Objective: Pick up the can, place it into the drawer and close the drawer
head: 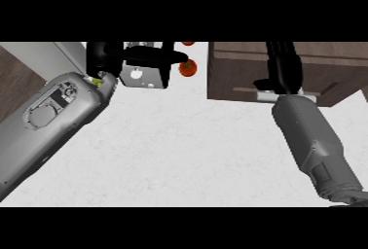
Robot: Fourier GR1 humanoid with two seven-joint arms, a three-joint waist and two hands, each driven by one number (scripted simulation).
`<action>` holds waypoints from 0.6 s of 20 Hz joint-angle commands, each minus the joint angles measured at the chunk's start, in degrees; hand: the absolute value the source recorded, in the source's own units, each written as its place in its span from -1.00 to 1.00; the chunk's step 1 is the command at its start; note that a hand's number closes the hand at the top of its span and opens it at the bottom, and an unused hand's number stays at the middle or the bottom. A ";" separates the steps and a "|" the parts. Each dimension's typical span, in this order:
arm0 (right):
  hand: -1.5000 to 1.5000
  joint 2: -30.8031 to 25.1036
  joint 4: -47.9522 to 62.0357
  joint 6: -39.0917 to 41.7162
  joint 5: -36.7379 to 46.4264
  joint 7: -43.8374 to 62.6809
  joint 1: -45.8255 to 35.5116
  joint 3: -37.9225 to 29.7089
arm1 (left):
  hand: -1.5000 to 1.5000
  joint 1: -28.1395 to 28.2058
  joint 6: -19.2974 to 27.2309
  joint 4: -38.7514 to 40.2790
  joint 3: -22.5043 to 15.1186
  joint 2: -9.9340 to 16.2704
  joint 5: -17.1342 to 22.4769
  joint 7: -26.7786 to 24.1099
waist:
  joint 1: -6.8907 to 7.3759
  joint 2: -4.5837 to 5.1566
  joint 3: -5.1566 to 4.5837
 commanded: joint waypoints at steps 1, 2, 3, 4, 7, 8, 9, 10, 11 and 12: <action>-1.00 0.73 6.84 -0.30 1.22 1.45 -6.70 -0.44 | -1.00 2.92 -0.47 -3.07 0.62 1.50 -1.00 -0.97 | 1.04 0.74 0.15; -1.00 -2.07 7.27 2.14 0.36 0.58 -8.52 -1.27 | -1.00 2.92 -1.35 -3.01 1.51 2.25 -0.38 -0.64 | 1.15 0.86 0.16; -1.00 -2.39 7.71 0.19 -0.30 -0.80 -6.76 -1.81 | -1.00 5.67 -1.45 -6.13 1.00 2.95 -0.12 -0.72 | 1.86 0.80 0.17; -1.00 -1.65 8.34 1.80 0.00 1.04 -10.10 -1.75 | -1.00 5.65 0.24 -5.64 -0.13 1.11 -1.29 -0.36 | 1.25 0.73 0.17; -1.00 -1.02 9.97 0.24 -0.04 1.41 -11.34 -2.34 | -1.00 8.02 0.07 -8.98 0.22 2.60 -1.70 -0.89 | 1.81 0.72 0.18; -1.00 -2.01 10.70 1.74 -0.57 -0.15 -12.34 -2.72 | -1.00 6.05 0.27 -7.56 0.25 2.56 -2.25 0.29 | 1.73 1.04 0.24; -1.00 -1.82 11.15 -0.24 -0.16 0.45 -11.93 -2.83 | -1.00 8.26 -0.54 -7.07 0.40 1.18 -1.82 -2.19 | 1.72 1.47 0.20; -1.00 -2.09 11.55 0.05 -0.99 -0.55 -11.84 -3.49 | -1.00 8.78 -1.38 -7.73 1.11 3.13 -1.87 -1.95 | 1.60 1.26 0.20; -1.00 -1.35 11.67 0.60 -0.58 0.70 -13.96 -3.27 | -1.00 8.03 -0.42 -6.98 0.50 1.69 -2.70 -1.80 | 1.23 1.25 0.20; -1.00 -1.63 12.67 1.98 -0.20 1.30 -14.68 -3.14 | -1.00 9.49 0.17 -8.26 -0.18 1.07 -2.90 -2.17 | 1.91 1.33 0.19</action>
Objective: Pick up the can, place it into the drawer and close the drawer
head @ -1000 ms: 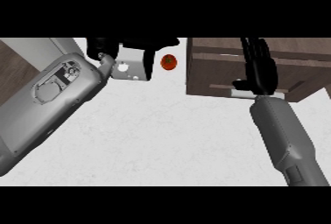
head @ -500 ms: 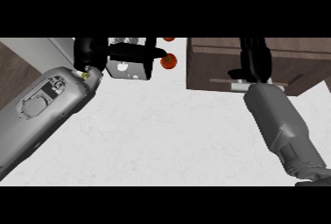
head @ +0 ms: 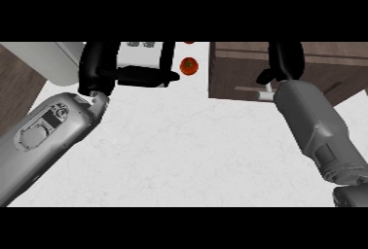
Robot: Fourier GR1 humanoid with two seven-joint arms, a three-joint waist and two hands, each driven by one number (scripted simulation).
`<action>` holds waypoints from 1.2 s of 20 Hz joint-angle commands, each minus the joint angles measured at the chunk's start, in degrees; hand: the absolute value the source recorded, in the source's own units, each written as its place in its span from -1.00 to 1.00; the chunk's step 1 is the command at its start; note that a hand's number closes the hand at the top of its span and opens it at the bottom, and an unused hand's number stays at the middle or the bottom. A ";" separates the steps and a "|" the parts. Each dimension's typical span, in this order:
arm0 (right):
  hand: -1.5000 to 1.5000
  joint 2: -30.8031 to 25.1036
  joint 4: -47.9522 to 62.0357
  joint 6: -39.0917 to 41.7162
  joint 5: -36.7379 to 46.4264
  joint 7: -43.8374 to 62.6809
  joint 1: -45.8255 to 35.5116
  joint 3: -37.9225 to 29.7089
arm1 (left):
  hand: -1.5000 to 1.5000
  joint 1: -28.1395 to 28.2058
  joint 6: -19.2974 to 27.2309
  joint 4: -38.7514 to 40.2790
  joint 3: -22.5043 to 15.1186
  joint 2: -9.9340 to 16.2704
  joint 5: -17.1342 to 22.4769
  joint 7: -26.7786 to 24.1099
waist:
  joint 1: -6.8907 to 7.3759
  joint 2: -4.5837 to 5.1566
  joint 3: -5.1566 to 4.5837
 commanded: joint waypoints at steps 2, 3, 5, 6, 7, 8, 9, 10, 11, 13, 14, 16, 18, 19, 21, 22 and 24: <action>-1.00 1.66 1.66 2.37 -2.44 -2.92 -6.01 -1.85 | -1.00 2.87 0.54 0.63 0.42 -1.01 -1.62 -2.91 | 0.47 0.62 0.07; -1.00 0.98 1.50 1.28 -3.57 -3.32 -5.58 -3.14 | -1.00 1.83 -1.57 -1.62 0.79 1.06 -0.34 -0.26 | 1.48 0.68 0.14; -1.00 2.55 -0.28 1.11 -8.22 -9.02 -4.44 -6.38 | -1.00 2.05 -1.53 -0.66 1.93 1.47 -0.35 -0.77 | 0.37 0.50 0.22; -1.00 3.20 -0.73 1.53 -9.81 -10.26 -4.79 -7.60 | -1.00 3.36 0.13 -1.92 0.81 0.75 -1.35 -1.23 | 0.92 0.34 0.25; -1.00 3.19 -0.93 3.95 -11.46 -10.74 -6.53 -8.91 | -1.00 4.02 -0.59 -2.20 0.96 0.82 -1.00 -1.61 | 0.94 0.24 0.22; -1.00 4.10 -0.89 3.58 -12.56 -11.74 -6.14 -9.84 | -1.00 3.94 -0.06 -1.27 1.31 -0.38 -1.09 -2.42 | 0.65 0.59 0.23; -1.00 4.83 -1.39 2.72 -14.30 -12.43 -5.17 -11.37 | -1.00 4.14 0.02 -2.28 1.76 0.74 -0.77 -1.07 | 0.48 0.09 0.24; -1.00 5.92 -1.75 3.24 -15.19 -12.94 -6.37 -12.03 | -1.00 4.31 -0.21 -2.86 1.18 0.23 -0.88 -1.08 | 0.67 0.03 0.24; -1.00 4.92 -1.95 3.71 -16.63 -14.95 -5.91 -13.36 | -1.00 5.51 -0.49 -2.59 0.87 0.84 -1.49 -2.18 | 0.93 0.32 0.27; -1.00 6.55 -2.13 5.55 -18.76 -15.84 -7.13 -15.07 | -1.00 6.14 -0.67 -2.80 1.58 1.02 -1.13 -2.25 | 0.34 -0.09 0.18; -1.00 6.92 -2.05 6.75 -19.91 -16.89 -7.01 -15.91 | -1.00 5.64 -1.46 -2.78 2.19 2.02 -0.70 -1.13 | -0.08 -0.24 0.18; -1.00 7.37 -3.06 8.22 -22.91 -19.64 -7.76 -18.19 | -1.00 5.59 -0.40 -2.05 2.67 0.83 -1.15 -1.74 | -0.97 -0.19 0.18; -1.00 8.87 -3.18 10.58 -26.22 -19.21 -9.21 -20.85 | -1.00 7.13 -1.83 -3.51 2.99 2.33 -0.68 -1.84 | -0.69 -0.53 0.13; -1.00 7.24 -3.38 13.11 -28.95 -21.80 -7.04 -23.10 | -1.00 10.28 0.02 -5.12 1.55 1.42 -1.81 -3.08 | -0.98 -0.74 0.15; -1.00 7.56 -3.06 14.71 -30.45 -21.39 -8.57 -24.21 | -1.00 10.67 -1.19 -4.83 3.13 2.56 -1.41 -3.36 | -1.24 -0.61 0.06; -1.00 6.37 -2.93 16.54 -31.11 -22.05 -8.96 -24.60 | -1.00 7.94 0.00 -3.67 3.05 1.58 -2.20 -1.19 | -2.09 -0.58 0.09; -1.00 6.50 -2.19 15.56 -31.61 -22.48 -8.88 -25.03 | -1.00 9.71 -1.38 -5.43 3.72 2.15 -2.17 -2.21 | -1.59 -0.48 0.04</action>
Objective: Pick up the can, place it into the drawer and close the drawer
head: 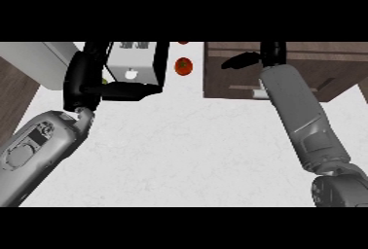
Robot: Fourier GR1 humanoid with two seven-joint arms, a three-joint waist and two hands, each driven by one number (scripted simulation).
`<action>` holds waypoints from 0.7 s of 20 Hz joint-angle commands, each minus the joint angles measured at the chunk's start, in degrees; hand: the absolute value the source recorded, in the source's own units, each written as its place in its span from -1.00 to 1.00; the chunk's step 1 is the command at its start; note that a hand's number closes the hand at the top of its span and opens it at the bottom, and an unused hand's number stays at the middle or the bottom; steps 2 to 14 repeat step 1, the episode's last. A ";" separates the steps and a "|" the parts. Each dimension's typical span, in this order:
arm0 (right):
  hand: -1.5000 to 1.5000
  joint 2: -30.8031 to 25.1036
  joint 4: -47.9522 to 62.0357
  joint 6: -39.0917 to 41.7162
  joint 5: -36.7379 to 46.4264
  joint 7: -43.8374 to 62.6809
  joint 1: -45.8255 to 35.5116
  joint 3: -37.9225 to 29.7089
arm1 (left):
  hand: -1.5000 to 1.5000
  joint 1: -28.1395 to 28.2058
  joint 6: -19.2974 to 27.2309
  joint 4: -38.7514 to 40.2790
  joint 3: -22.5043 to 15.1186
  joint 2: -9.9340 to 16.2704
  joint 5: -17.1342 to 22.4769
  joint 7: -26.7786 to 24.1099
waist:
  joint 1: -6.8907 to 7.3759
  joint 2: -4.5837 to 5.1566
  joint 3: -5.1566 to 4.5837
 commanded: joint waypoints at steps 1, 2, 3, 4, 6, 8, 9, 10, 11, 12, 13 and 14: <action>-1.00 0.74 -0.54 1.90 -5.31 -1.18 -1.86 -3.61 | -1.00 2.25 0.15 -1.28 1.43 0.81 -0.98 -0.16 | -0.01 -0.60 -0.26; -1.00 0.74 -0.54 1.90 -5.31 -1.18 -1.86 -3.61 | -1.00 2.25 0.15 -1.28 1.43 0.81 -0.98 -0.16 | -0.01 -0.60 -0.26; -1.00 0.74 -0.54 1.90 -5.31 -1.18 -1.86 -3.61 | -1.00 2.25 0.15 -1.28 1.43 0.81 -0.98 -0.16 | -0.01 -0.60 -0.26; -1.00 0.74 -0.54 1.90 -5.31 -1.18 -1.86 -3.61 | -1.00 2.25 0.15 -1.28 1.43 0.81 -0.98 -0.16 | -0.01 -0.60 -0.26; -1.00 0.74 -0.54 1.90 -5.31 -1.18 -1.86 -3.61 | -1.00 2.25 0.15 -1.28 1.43 0.81 -0.98 -0.16 | -0.01 -0.60 -0.26; -1.00 0.74 -0.54 1.90 -5.31 -1.18 -1.86 -3.61 | -1.00 2.25 0.15 -1.28 1.43 0.81 -0.98 -0.16 | -0.01 -0.60 -0.26; -1.00 0.74 -0.54 1.90 -5.31 -1.18 -1.86 -3.61 | -1.00 2.25 0.15 -1.28 1.43 0.81 -0.98 -0.16 | -0.01 -0.60 -0.26; -1.00 0.74 -0.54 1.90 -5.31 -1.18 -1.86 -3.61 | -1.00 2.25 0.15 -1.28 1.43 0.81 -0.98 -0.16 | -0.01 -0.60 -0.26; -1.00 0.74 -0.54 1.90 -5.31 -1.18 -1.86 -3.61 | -1.00 2.25 0.15 -1.28 1.43 0.81 -0.98 -0.16 | -0.01 -0.60 -0.26; -1.00 0.74 -0.54 1.90 -5.31 -1.18 -1.86 -3.61 | -1.00 2.25 0.15 -1.28 1.43 0.81 -0.98 -0.16 | -0.01 -0.60 -0.26; -1.00 0.74 -0.54 1.90 -5.31 -1.18 -1.86 -3.61 | -1.00 2.25 0.15 -1.28 1.43 0.81 -0.98 -0.16 | -0.01 -0.60 -0.26; -1.00 0.74 -0.54 1.90 -5.31 -1.18 -1.86 -3.61 | -1.00 2.25 0.15 -1.28 1.43 0.81 -0.98 -0.16 | -0.01 -0.60 -0.26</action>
